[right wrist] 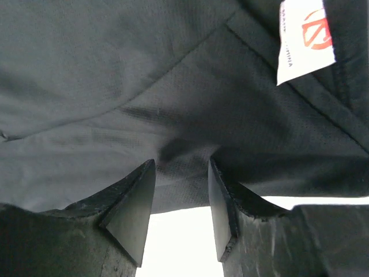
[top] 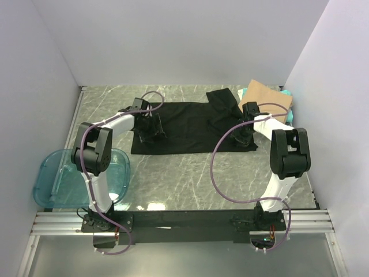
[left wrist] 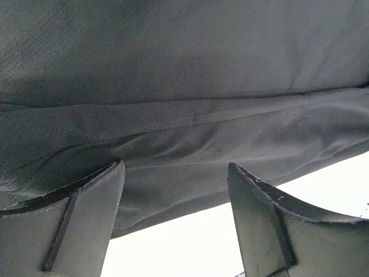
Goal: Fold and stack the t-shirts
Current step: Fold the tshirt
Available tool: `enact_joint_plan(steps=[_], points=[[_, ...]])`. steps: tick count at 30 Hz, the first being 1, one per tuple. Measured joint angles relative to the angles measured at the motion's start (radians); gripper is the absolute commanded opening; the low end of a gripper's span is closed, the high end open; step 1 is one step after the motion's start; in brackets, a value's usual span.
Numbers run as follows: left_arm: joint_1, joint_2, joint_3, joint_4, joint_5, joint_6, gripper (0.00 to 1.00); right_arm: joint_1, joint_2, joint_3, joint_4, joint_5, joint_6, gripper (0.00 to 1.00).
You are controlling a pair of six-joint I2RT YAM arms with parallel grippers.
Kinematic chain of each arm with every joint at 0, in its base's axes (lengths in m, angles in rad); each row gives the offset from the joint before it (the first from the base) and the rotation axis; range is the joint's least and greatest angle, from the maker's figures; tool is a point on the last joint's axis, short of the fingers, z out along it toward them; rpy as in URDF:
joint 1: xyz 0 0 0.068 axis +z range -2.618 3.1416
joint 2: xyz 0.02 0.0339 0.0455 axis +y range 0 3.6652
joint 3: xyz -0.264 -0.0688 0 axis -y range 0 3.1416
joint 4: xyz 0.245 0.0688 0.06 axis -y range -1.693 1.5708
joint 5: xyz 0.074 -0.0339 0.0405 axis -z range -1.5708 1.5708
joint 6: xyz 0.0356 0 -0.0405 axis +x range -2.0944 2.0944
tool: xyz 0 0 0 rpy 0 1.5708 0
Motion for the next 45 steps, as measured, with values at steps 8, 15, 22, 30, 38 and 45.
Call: enact_joint_plan(steps=[8,15,22,30,38,45], points=[[0.000,-0.048,-0.083,0.077,-0.004,0.000,0.78,0.002,0.017,-0.003,0.005,-0.024,0.003,0.47],[0.000,-0.101,-0.151,0.092,-0.012,0.000,0.78,0.002,0.008,-0.010,-0.037,-0.029,0.004,0.47],[-0.005,-0.183,-0.256,0.100,-0.016,-0.018,0.78,0.002,-0.087,-0.132,-0.057,-0.056,0.019,0.47],[-0.052,-0.280,-0.359,0.090,-0.051,-0.037,0.78,0.002,-0.218,-0.284,-0.069,-0.073,0.061,0.47],[-0.089,-0.401,-0.478,0.058,-0.066,-0.073,0.78,0.002,-0.347,-0.393,-0.137,-0.032,0.093,0.47],[-0.119,-0.493,-0.547,0.007,-0.068,-0.098,0.78,0.002,-0.435,-0.436,-0.194,0.018,0.121,0.48]])
